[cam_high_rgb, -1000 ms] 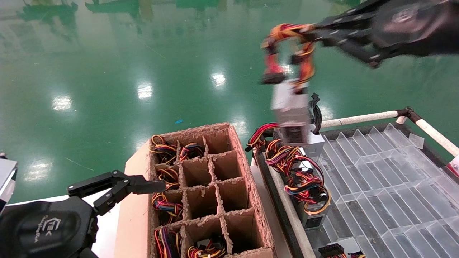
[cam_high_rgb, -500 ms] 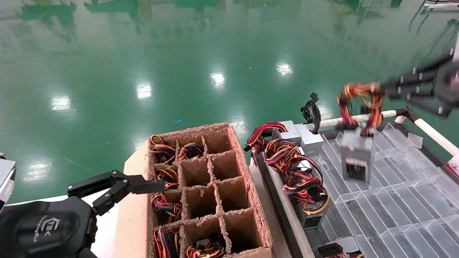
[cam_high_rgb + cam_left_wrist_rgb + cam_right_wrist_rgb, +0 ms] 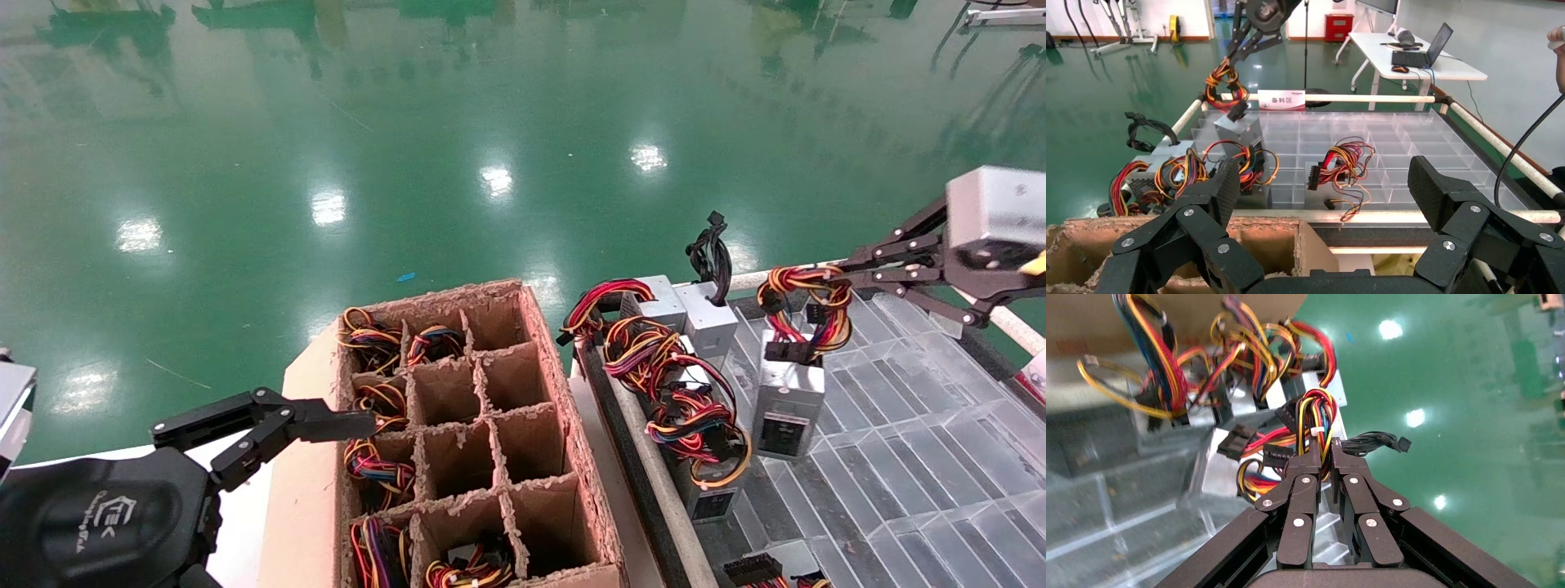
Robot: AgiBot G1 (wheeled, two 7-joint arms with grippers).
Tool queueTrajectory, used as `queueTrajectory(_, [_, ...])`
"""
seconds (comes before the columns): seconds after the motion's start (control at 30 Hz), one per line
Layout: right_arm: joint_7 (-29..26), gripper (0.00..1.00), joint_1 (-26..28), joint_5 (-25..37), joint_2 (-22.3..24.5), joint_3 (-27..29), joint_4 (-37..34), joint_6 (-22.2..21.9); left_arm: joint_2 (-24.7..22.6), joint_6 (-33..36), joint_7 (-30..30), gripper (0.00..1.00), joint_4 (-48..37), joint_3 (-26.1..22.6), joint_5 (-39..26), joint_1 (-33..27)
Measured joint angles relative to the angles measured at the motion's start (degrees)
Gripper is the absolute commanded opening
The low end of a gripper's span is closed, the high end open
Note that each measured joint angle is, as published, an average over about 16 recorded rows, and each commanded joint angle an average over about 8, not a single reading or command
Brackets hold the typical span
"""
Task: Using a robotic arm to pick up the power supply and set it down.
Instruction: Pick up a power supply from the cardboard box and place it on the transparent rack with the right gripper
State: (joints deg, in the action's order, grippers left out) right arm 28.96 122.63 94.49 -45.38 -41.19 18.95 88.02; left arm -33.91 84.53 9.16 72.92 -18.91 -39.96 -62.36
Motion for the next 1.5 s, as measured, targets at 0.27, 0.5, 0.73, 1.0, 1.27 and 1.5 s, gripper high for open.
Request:
queueTrajectory(0.27, [4.89, 0.00, -0.88, 1.02, -4.24, -0.96, -1.91, -3.21, 0.00, 0.00, -0.01, 1.00, 0.00, -0.01, 0.01, 0.00])
queueTrajectory(0.5, [7.90, 0.00, -1.27, 1.19, -7.82, -1.20, -4.73, -5.19, 0.01, -0.01, -0.01, 1.00, 0.00, -0.02, 0.01, 0.00])
queueTrajectory(0.73, [10.27, 0.00, -1.48, 1.01, -10.17, -1.14, -8.39, -6.66, 0.01, -0.01, -0.01, 1.00, 0.00, -0.03, 0.02, -0.01])
queueTrajectory(1.0, [12.27, 0.00, -1.93, 0.23, -10.56, -0.56, -12.79, -8.77, 0.02, -0.02, -0.02, 1.00, 0.00, -0.04, 0.03, -0.01])
queueTrajectory(1.27, [13.77, 0.00, -2.70, -0.60, -9.53, 0.07, -16.12, -10.58, 0.02, -0.02, -0.02, 1.00, 0.00, -0.05, 0.03, -0.01])
queueTrajectory(1.5, [14.38, 0.12, -3.37, -0.89, -8.70, 0.29, -17.87, -11.73, 0.02, -0.02, -0.03, 1.00, 0.00, -0.06, 0.04, -0.01])
